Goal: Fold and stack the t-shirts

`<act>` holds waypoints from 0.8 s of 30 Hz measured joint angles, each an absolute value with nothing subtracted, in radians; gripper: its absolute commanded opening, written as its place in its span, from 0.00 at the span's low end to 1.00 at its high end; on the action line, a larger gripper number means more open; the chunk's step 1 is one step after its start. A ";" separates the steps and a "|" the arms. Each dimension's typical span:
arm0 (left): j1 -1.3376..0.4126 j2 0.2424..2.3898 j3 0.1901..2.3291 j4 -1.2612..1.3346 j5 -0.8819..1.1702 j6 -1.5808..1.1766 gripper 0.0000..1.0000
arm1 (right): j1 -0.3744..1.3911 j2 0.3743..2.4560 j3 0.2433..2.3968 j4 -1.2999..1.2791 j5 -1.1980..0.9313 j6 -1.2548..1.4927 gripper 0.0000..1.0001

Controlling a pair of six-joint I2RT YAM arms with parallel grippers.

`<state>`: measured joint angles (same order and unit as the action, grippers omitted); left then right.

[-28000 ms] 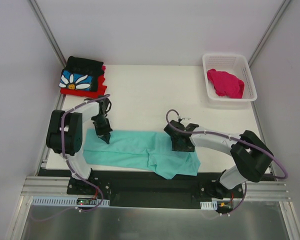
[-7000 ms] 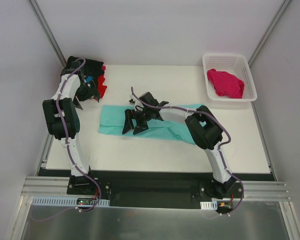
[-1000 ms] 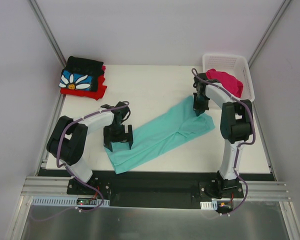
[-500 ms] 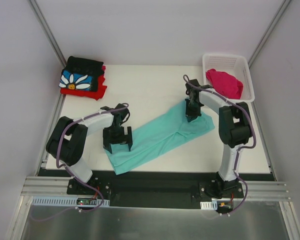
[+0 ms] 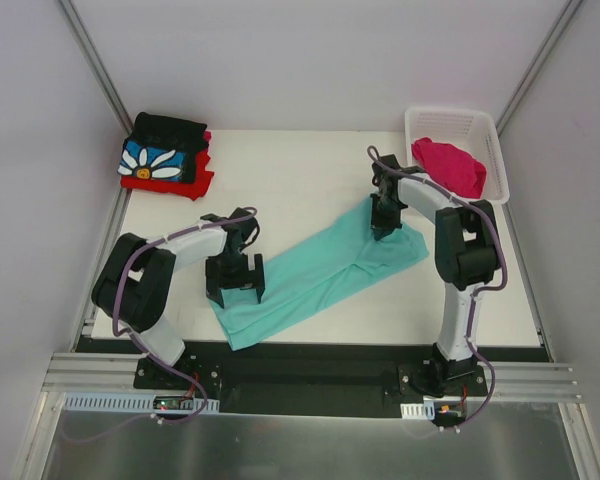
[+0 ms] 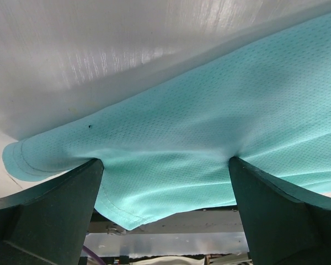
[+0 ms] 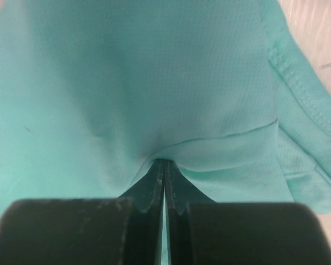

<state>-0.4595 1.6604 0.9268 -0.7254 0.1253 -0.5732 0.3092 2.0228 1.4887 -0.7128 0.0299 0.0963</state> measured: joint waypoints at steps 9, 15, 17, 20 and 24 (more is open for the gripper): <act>-0.511 1.646 0.901 -0.727 0.126 -0.602 0.99 | 0.292 2.192 1.733 -0.778 -0.042 0.078 0.01; -0.604 1.684 0.927 -0.757 0.156 -0.645 0.99 | 0.322 2.278 1.880 -0.837 -0.063 0.054 0.01; -0.648 1.718 0.956 -0.775 0.174 -0.653 0.98 | 0.340 2.311 1.940 -0.858 -0.065 0.044 0.01; -0.723 1.781 1.012 -0.805 0.210 -0.674 0.99 | 0.368 2.364 2.039 -0.889 -0.069 0.035 0.01; -0.821 1.836 1.063 -0.824 0.255 -0.711 0.99 | 0.399 2.418 2.150 -0.924 -0.081 0.028 0.01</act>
